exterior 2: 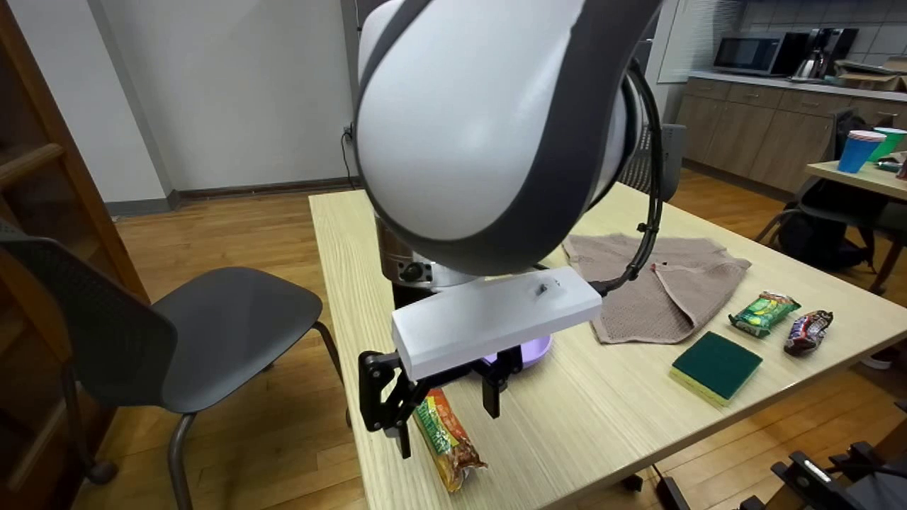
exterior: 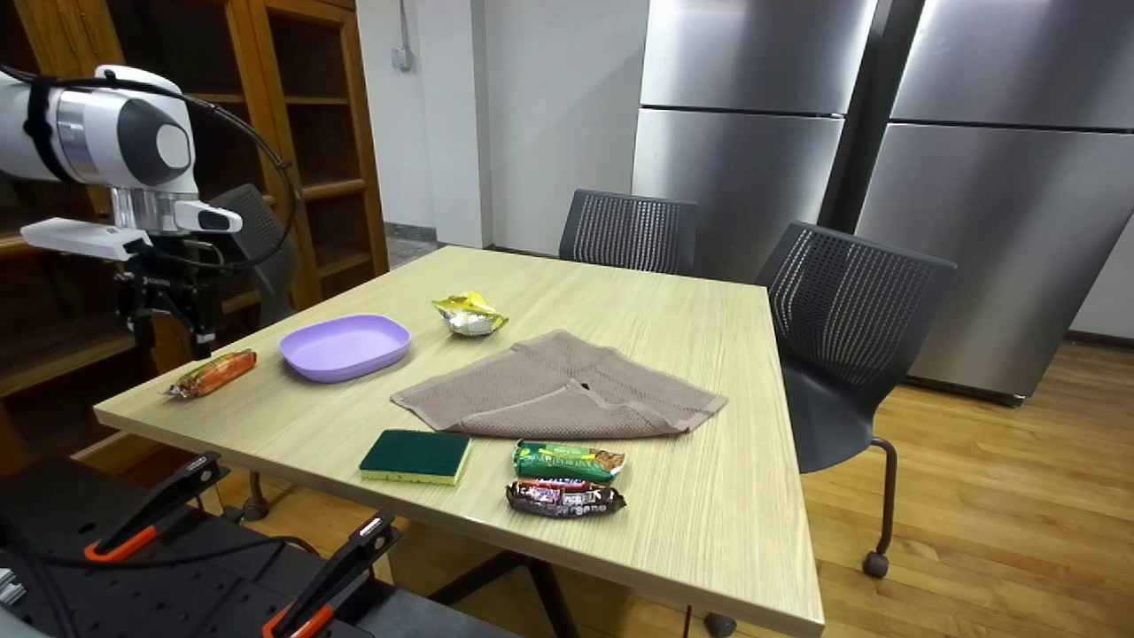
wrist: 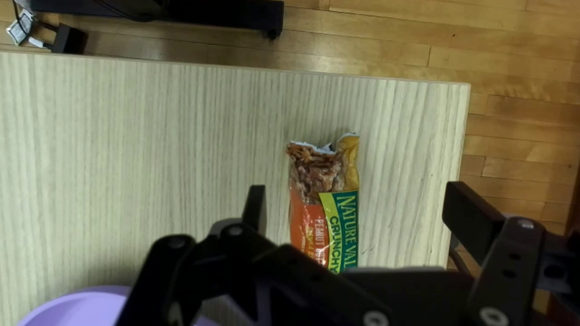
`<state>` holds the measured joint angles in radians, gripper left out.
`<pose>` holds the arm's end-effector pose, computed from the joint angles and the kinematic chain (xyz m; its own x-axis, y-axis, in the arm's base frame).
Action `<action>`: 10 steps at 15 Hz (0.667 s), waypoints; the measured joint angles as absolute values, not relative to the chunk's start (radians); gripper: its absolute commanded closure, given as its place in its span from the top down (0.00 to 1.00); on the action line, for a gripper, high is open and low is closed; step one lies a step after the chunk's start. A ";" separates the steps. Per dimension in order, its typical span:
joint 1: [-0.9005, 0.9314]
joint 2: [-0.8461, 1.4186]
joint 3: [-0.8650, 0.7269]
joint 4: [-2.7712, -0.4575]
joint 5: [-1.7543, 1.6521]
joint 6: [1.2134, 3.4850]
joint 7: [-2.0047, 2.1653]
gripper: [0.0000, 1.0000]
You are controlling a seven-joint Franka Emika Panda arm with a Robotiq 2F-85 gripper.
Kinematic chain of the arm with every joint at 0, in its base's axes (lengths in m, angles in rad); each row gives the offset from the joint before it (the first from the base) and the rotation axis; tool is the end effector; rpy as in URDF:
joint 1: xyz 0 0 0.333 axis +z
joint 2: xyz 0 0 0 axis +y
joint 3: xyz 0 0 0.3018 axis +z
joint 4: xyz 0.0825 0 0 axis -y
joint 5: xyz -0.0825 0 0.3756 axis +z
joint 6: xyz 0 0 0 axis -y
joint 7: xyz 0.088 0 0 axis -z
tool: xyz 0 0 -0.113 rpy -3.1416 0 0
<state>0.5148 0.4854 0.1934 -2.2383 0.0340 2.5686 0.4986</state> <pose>0.3854 0.3386 0.1311 0.9700 0.1628 -0.1804 0.1619 -0.9866 -0.0197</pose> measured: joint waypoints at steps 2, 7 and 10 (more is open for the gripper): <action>0.532 0.496 0.177 -2.234 0.028 2.585 0.522 1.00; 0.564 0.522 0.140 -2.219 0.020 2.602 0.558 1.00; 0.574 0.538 0.126 -2.208 0.020 2.614 0.568 1.00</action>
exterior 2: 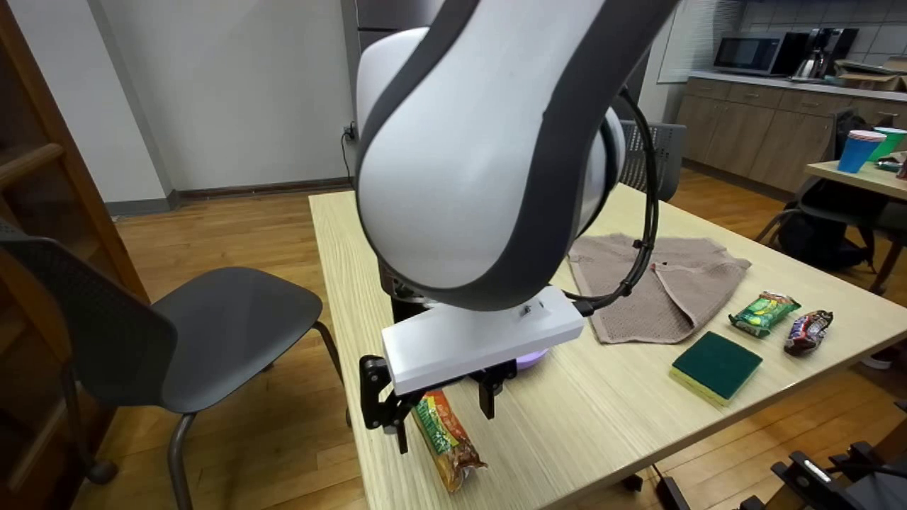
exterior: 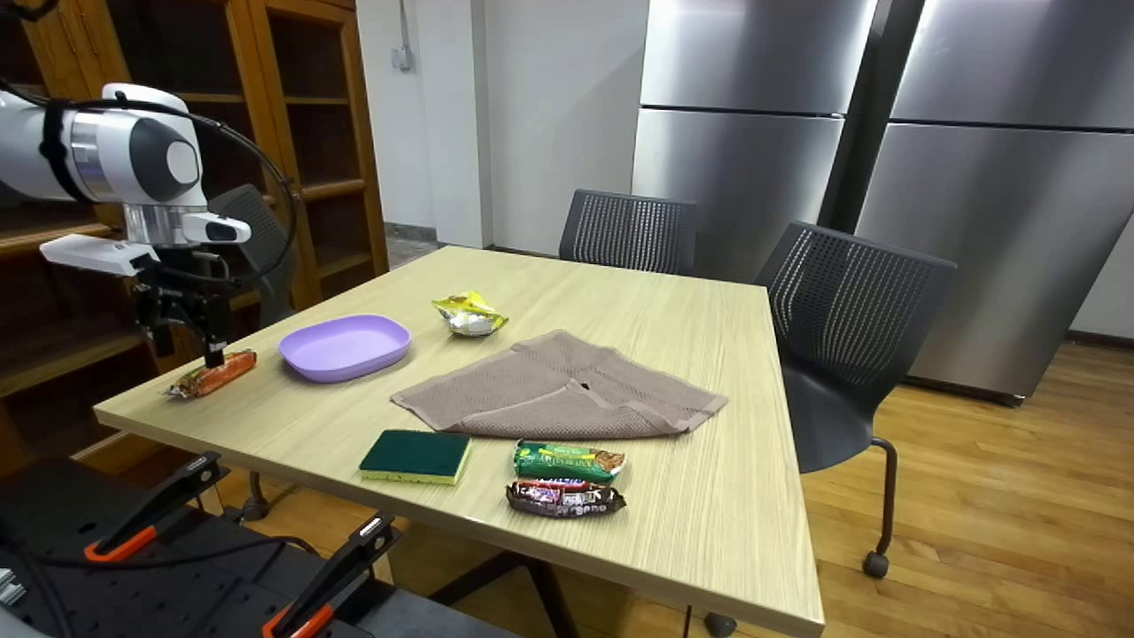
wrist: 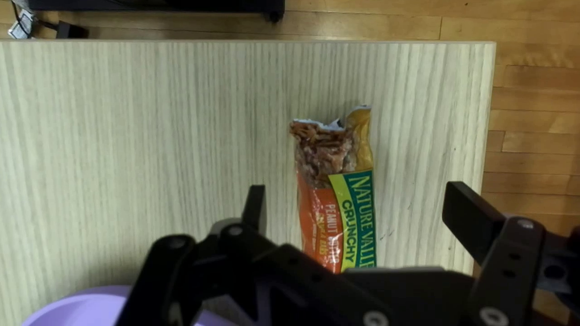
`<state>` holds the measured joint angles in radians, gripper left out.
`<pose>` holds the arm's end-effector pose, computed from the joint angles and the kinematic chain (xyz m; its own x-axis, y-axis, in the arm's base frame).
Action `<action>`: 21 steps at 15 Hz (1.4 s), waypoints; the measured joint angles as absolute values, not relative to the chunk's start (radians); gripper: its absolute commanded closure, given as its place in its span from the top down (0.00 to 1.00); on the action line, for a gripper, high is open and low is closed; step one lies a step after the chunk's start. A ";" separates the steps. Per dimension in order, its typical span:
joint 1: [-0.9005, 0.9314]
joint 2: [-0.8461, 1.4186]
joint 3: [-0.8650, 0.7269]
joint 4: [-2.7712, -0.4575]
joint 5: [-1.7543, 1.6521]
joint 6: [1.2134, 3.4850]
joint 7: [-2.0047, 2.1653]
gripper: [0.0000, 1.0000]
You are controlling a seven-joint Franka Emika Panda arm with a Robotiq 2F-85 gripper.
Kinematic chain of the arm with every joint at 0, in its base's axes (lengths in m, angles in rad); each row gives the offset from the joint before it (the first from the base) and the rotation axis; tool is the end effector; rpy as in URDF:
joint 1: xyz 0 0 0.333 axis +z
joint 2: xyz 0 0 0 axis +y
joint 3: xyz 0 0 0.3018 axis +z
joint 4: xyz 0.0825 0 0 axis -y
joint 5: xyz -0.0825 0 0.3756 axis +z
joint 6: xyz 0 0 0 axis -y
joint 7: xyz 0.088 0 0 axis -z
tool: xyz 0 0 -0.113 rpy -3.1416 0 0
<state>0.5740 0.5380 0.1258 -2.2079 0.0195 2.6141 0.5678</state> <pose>0.3946 0.3382 0.1138 0.9841 0.0991 -0.1473 0.1015 -0.9948 0.0087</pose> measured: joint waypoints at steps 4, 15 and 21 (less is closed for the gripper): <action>0.577 0.559 0.116 -2.190 0.020 2.631 0.571 1.00; 0.580 0.615 0.089 -2.137 0.020 2.637 0.571 1.00; 0.585 0.644 0.080 -2.110 0.019 2.636 0.571 0.58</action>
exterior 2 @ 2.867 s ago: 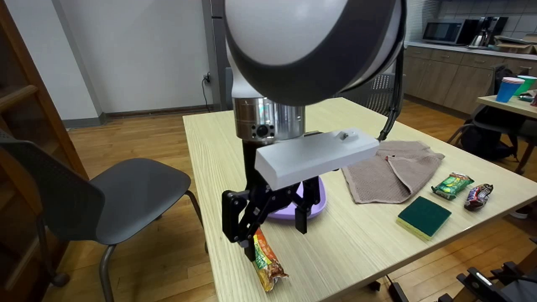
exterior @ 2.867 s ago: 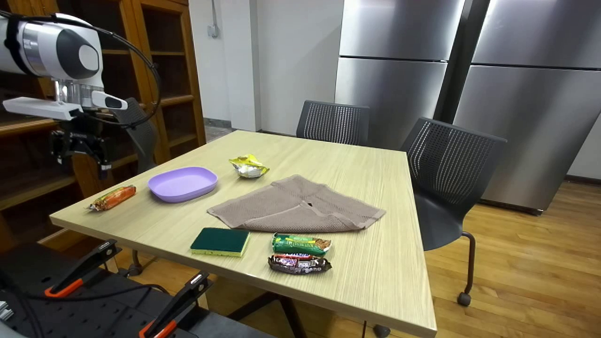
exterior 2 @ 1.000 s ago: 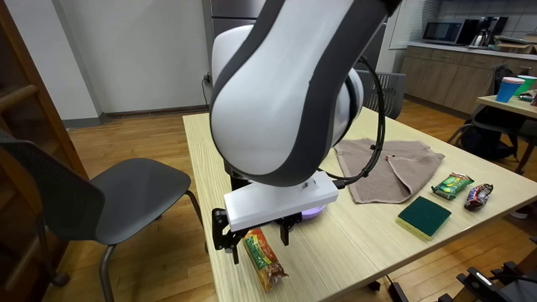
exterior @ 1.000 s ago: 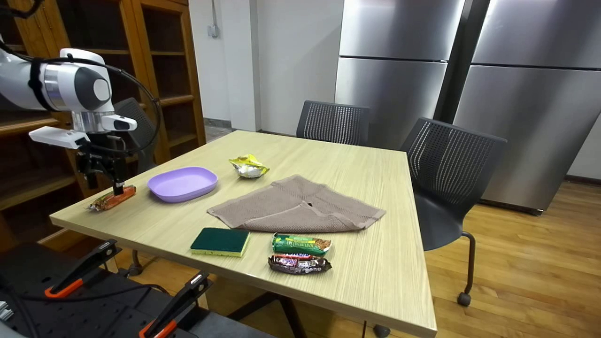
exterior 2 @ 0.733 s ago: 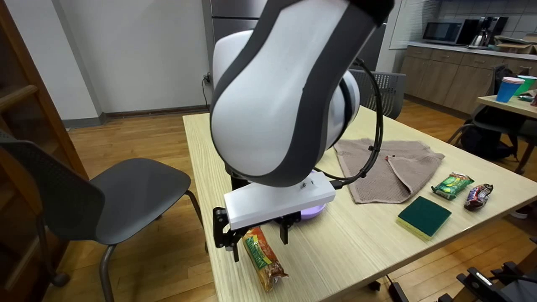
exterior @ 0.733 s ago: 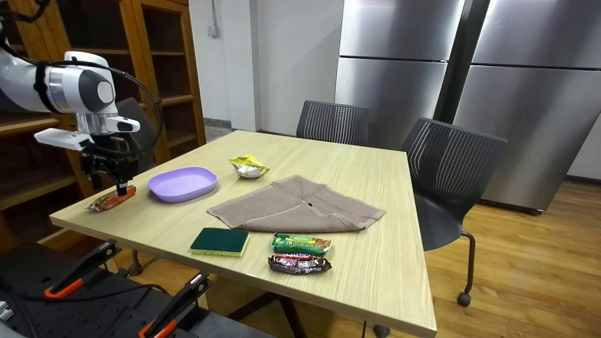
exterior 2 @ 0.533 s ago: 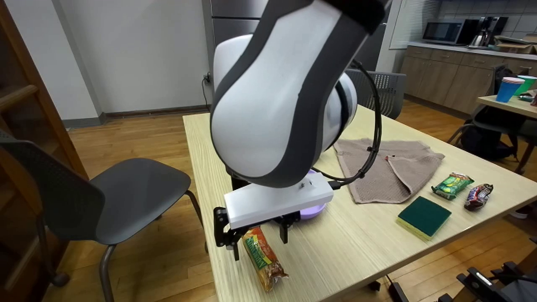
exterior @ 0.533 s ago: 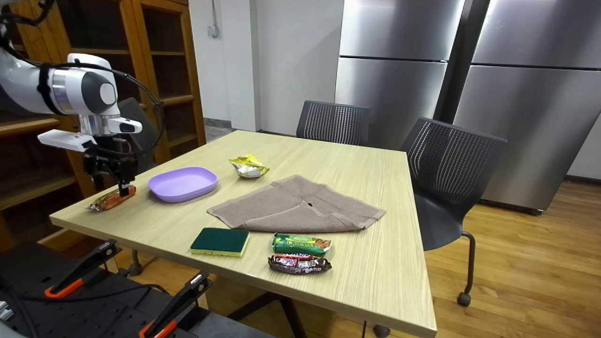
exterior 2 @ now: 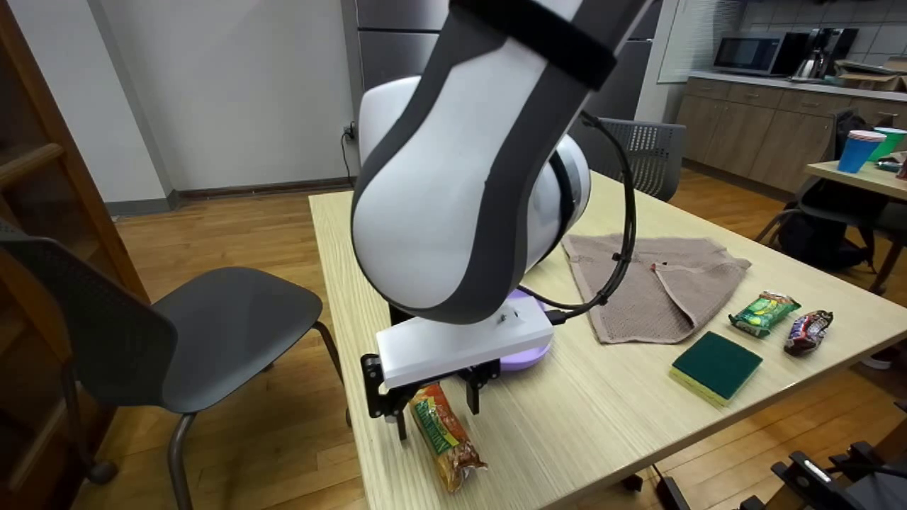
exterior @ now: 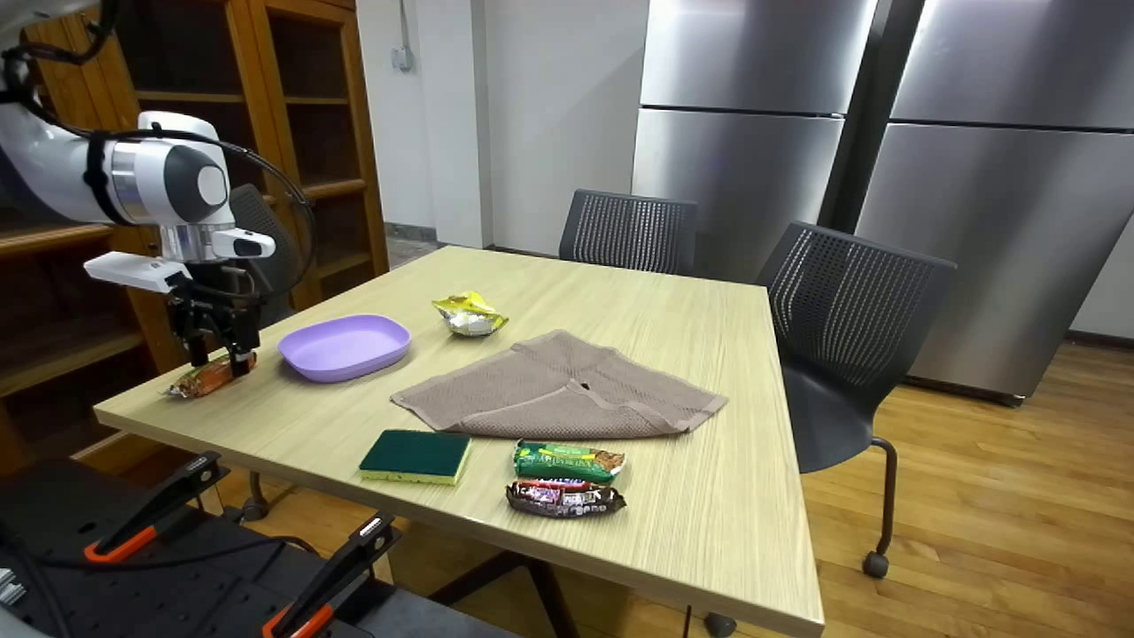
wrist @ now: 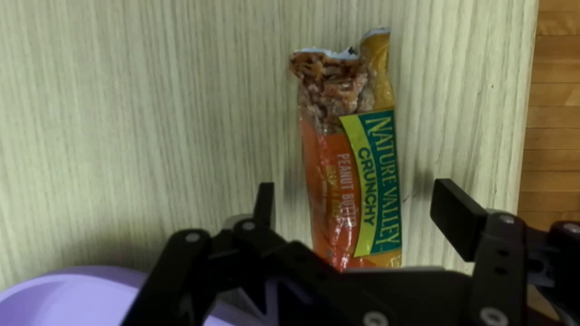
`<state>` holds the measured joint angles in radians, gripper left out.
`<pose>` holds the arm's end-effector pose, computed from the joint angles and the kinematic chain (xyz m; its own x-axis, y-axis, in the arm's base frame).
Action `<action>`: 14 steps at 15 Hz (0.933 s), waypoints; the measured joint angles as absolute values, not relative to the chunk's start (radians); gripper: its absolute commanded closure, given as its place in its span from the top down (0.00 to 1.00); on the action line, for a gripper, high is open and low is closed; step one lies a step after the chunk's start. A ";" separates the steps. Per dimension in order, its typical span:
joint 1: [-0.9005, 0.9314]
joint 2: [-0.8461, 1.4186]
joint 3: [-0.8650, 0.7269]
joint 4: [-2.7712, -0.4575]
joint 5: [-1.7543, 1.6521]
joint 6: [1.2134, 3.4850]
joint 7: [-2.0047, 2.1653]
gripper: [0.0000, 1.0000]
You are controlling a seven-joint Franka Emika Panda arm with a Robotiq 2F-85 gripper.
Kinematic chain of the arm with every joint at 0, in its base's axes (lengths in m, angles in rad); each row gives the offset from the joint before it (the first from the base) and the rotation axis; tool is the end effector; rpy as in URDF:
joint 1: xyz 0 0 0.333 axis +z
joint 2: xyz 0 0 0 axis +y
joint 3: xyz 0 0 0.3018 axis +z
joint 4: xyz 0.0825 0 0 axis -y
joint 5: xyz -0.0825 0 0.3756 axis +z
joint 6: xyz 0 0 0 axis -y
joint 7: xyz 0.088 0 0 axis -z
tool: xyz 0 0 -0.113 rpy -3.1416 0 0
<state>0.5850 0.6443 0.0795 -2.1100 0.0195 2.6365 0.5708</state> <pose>0.4235 0.3352 0.0866 0.9899 0.0613 -0.1280 0.0640 -0.9978 0.0168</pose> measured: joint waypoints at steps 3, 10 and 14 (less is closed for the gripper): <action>0.592 0.651 0.074 -2.102 0.020 2.636 0.571 0.35; 0.620 0.652 0.055 -2.090 0.018 2.637 0.571 0.17; 0.634 0.648 0.047 -2.082 0.008 2.641 0.571 0.17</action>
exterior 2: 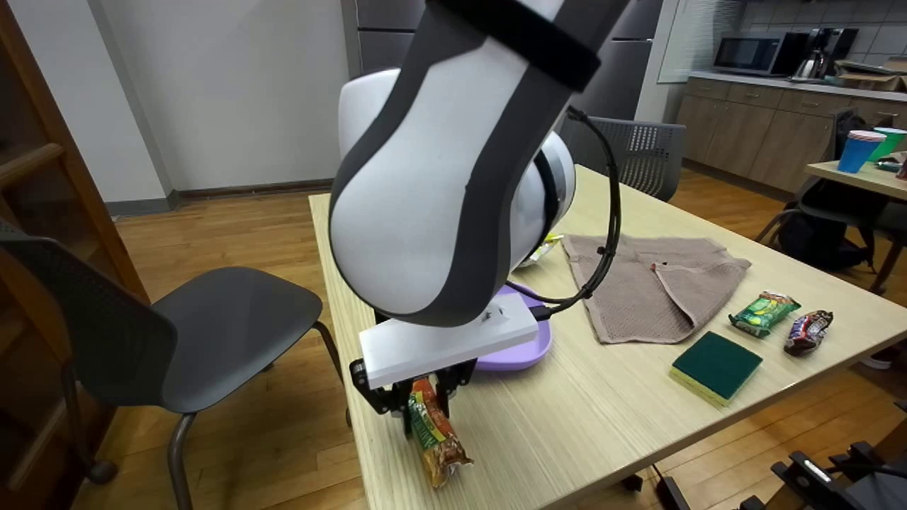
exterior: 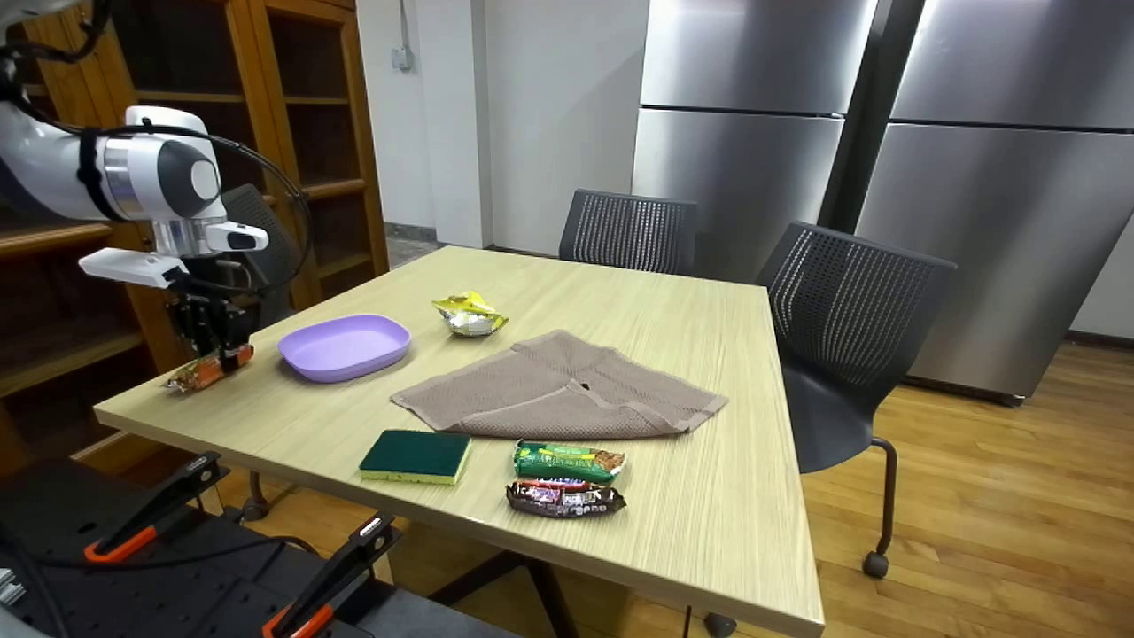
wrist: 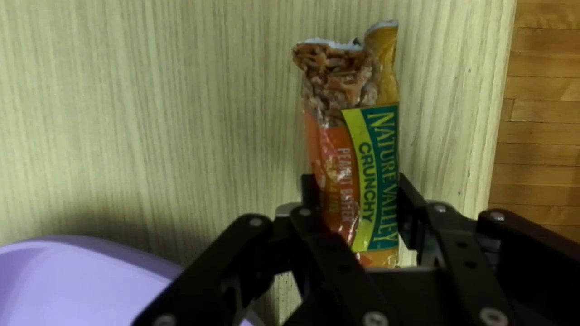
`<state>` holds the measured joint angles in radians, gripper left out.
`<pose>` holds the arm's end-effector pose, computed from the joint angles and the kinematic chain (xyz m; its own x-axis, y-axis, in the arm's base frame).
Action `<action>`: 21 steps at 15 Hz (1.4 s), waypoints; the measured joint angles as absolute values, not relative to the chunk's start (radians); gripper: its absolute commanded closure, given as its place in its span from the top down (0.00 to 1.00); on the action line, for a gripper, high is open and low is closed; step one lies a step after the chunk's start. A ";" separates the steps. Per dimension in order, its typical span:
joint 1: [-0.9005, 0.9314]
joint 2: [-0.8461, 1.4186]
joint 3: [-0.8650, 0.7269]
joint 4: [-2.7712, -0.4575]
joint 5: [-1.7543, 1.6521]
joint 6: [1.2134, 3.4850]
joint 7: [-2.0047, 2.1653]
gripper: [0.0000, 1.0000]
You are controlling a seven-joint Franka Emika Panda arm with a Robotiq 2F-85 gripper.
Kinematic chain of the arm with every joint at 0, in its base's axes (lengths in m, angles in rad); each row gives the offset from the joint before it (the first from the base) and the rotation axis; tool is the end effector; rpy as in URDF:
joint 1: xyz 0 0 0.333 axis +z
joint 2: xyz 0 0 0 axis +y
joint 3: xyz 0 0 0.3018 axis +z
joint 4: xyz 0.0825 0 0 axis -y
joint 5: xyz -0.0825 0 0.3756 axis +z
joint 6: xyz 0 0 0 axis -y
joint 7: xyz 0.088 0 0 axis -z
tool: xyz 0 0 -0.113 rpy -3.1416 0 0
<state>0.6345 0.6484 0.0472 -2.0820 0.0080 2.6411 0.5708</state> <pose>0.4274 0.3486 0.0924 0.9913 0.0939 -0.0919 0.0962 -0.9951 0.0213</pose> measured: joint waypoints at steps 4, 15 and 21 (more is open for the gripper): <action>0.641 0.633 0.034 -2.075 -0.004 2.648 0.571 0.17; 0.599 0.564 0.009 -2.068 -0.008 2.663 0.571 0.17; 0.540 0.546 -0.006 -2.068 -0.008 2.667 0.574 0.17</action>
